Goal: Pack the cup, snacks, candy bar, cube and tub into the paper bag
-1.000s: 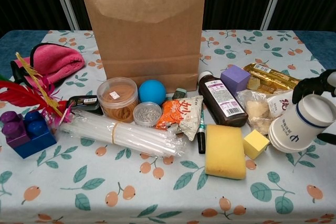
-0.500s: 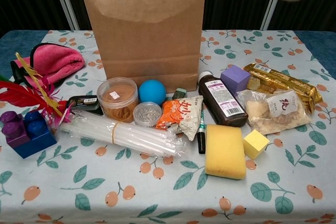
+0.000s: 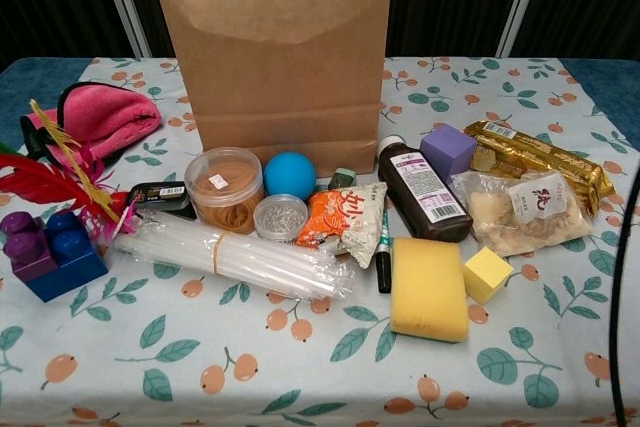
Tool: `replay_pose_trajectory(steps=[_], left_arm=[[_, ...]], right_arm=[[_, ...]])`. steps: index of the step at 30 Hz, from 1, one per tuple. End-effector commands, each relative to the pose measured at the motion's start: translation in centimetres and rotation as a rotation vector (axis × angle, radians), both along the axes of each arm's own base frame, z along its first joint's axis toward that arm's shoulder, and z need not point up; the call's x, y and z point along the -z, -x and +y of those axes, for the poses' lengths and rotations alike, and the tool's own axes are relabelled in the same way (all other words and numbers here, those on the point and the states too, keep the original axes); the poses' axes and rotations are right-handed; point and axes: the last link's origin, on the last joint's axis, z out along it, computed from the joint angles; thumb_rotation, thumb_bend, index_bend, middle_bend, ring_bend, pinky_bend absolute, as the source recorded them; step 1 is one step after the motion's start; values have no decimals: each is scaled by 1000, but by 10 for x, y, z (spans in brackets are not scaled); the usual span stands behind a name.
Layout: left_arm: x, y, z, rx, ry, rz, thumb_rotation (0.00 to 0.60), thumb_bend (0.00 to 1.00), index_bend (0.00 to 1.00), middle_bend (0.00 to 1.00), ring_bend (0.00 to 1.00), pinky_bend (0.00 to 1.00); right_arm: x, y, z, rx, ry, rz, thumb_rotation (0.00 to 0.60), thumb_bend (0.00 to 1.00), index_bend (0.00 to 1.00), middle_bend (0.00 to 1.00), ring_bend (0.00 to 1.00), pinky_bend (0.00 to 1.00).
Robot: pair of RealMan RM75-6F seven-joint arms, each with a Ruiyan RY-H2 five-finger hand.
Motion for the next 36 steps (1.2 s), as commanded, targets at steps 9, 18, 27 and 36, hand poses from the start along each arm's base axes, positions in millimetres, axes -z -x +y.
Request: replay_pose_trajectory(steps=[9, 18, 27, 36], left_arm=[[-1, 1, 1, -5, -4, -24, 600, 157, 179, 178, 125, 200], [-2, 1, 1, -6, -4, -30, 600, 158, 179, 178, 125, 200], [-1, 1, 1, -11, -3, -32, 600, 157, 179, 178, 125, 200], [0, 0, -1, -7, 9, -28, 600, 157, 179, 178, 125, 200]], right_arm=[[67, -25, -10, 26, -64, 84, 600, 187, 540, 437, 350, 413], [76, -24, -11, 61, -93, 113, 600, 60, 190, 279, 212, 256], [61, -29, -11, 58, -57, 62, 600, 54, 73, 177, 109, 153], [-13, -6, 3, 60, 92, 3, 600, 49, 71, 191, 123, 153]])
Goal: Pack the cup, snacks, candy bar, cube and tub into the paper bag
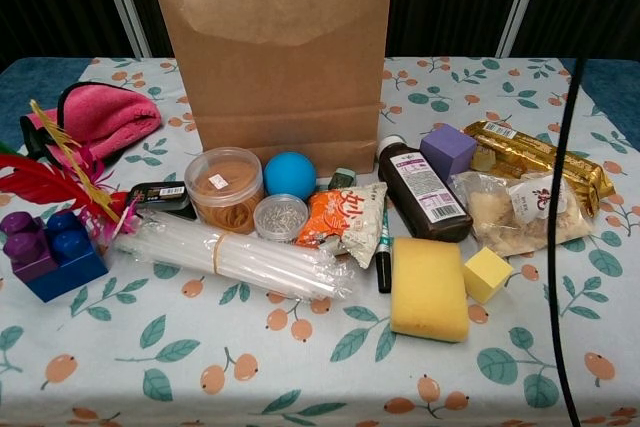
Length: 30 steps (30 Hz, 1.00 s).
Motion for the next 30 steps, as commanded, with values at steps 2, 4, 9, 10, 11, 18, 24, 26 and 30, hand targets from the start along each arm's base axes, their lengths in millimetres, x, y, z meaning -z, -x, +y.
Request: replay_pose_trajectory(steps=[2, 4, 9, 10, 11, 18, 24, 26, 30], left_arm=[[1, -1, 0, 3, 3, -2, 600, 157, 179, 178, 125, 200], [1, -1, 0, 5, 4, -2, 600, 157, 179, 178, 125, 200], [3, -2, 0, 6, 10, 1, 600, 158, 179, 178, 125, 200], [4, -3, 0, 9, 11, 3, 600, 158, 179, 178, 125, 200], [4, -3, 0, 12, 11, 5, 600, 157, 179, 178, 125, 200], [4, -4, -2, 22, 11, 18, 600, 157, 179, 178, 125, 200], [4, -4, -2, 23, 10, 18, 600, 157, 179, 178, 125, 200], [3, -3, -2, 20, 6, 17, 600, 157, 179, 178, 125, 200], [3, -2, -1, 13, 4, 14, 600, 157, 179, 178, 125, 200]], right_arm=[[-51, 45, 13, 63, 101, 40, 600, 28, 83, 206, 125, 163], [-60, 75, 23, 105, 100, 98, 600, 9, 102, 221, 126, 181], [-53, 172, 61, 270, -70, 139, 600, 0, 141, 248, 138, 180], [-47, 192, 69, 301, -115, 141, 600, 0, 142, 249, 137, 164], [-40, 206, 75, 323, -150, 138, 600, 0, 145, 248, 136, 145], [15, 279, 99, 420, -328, 139, 600, 0, 191, 243, 133, 125], [41, 302, 97, 426, -391, 204, 600, 0, 195, 234, 130, 89], [47, 303, 98, 417, -410, 226, 600, 0, 195, 233, 129, 76], [56, 302, 98, 400, -426, 250, 600, 0, 196, 232, 128, 66]])
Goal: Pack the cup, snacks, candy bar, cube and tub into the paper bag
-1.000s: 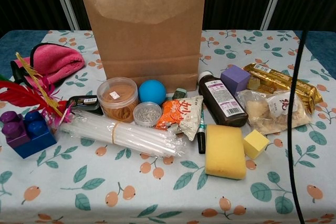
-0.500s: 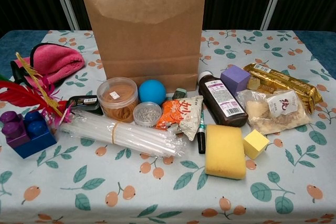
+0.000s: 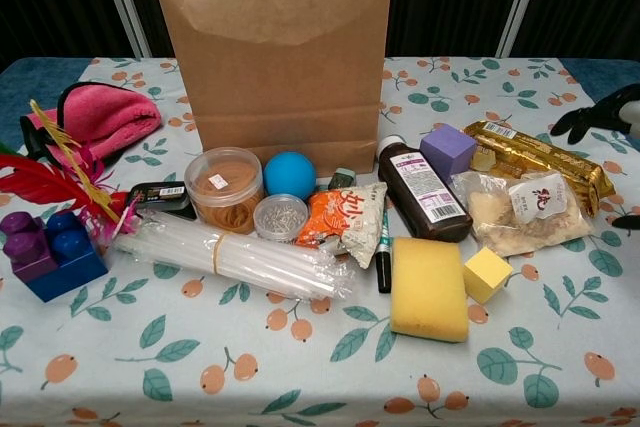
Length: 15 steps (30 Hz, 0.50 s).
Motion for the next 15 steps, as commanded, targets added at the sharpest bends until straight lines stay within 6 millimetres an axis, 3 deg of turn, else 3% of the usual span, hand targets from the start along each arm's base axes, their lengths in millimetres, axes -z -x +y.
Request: replay_pose_trajectory(steps=[1, 15], left_arm=[[0, 0, 0, -2, 0, -1, 600, 157, 179, 178, 125, 200], [-1, 1, 0, 1, -4, 4, 600, 157, 179, 178, 125, 200]], right_arm=[[7, -1, 1, -8, -17, 9, 600, 0, 195, 232, 128, 66], [33, -15, -18, -40, -50, 64, 600, 17, 227, 250, 133, 63]])
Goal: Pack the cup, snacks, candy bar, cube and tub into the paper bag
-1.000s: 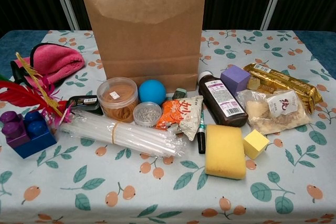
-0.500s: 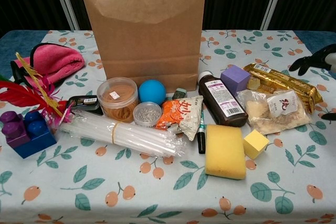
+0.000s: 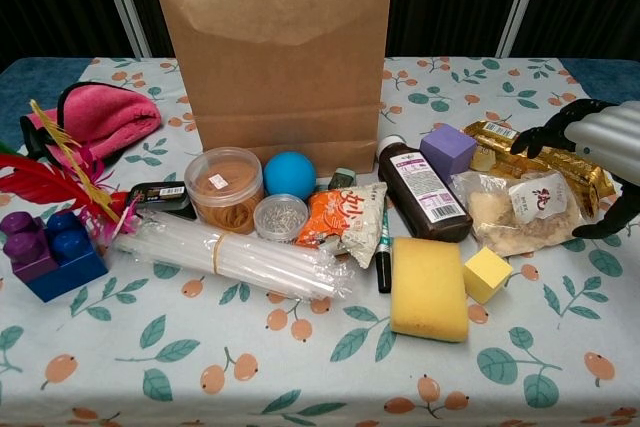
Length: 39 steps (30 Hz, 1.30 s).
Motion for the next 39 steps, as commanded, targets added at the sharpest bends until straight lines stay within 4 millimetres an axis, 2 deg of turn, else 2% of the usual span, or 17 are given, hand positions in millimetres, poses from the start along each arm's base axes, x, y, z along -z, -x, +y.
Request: replay_pose_trajectory(steps=[1, 7, 12, 15, 20, 24, 29, 30, 34, 39], left_arm=[[0, 0, 0, -1, -1, 0, 600, 157, 179, 178, 125, 201], [0, 1, 0, -5, 2, 0, 600, 157, 179, 178, 125, 200], [0, 1, 0, -7, 3, 2, 600, 157, 179, 178, 125, 200], [0, 1, 0, -6, 3, 2, 600, 157, 179, 178, 125, 200], [0, 1, 0, -3, 5, 3, 600, 157, 179, 178, 125, 200], [0, 1, -1, -3, 3, 2, 600, 157, 179, 178, 125, 200], [1, -1, -1, 2, 7, -3, 600, 157, 179, 178, 125, 200], [1, -1, -2, 3, 9, -3, 600, 157, 179, 178, 125, 200], [1, -2, -2, 10, 11, -4, 600, 157, 179, 178, 125, 200], [1, -2, -2, 10, 9, -5, 600, 157, 179, 178, 125, 201]], right_arm=[[7, -3, -3, 0, -11, 14, 600, 23, 238, 258, 136, 63], [14, -1, -2, 7, -16, 42, 600, 68, 349, 326, 203, 63], [13, -4, -3, -11, 15, 32, 600, 155, 537, 454, 333, 105], [10, -5, -3, -23, 38, 19, 600, 193, 611, 508, 389, 145], [0, -8, -1, -45, 74, -16, 600, 239, 680, 562, 445, 191], [-21, -19, -1, -78, 127, -70, 600, 243, 683, 565, 447, 192], [-76, -61, -9, -179, 256, -152, 600, 242, 684, 565, 447, 193], [-90, -74, -12, -206, 288, -167, 600, 242, 685, 565, 447, 194], [-126, -116, -25, -277, 372, -198, 600, 242, 686, 565, 447, 195], [-140, -167, -42, -338, 412, -232, 600, 246, 687, 565, 447, 199]])
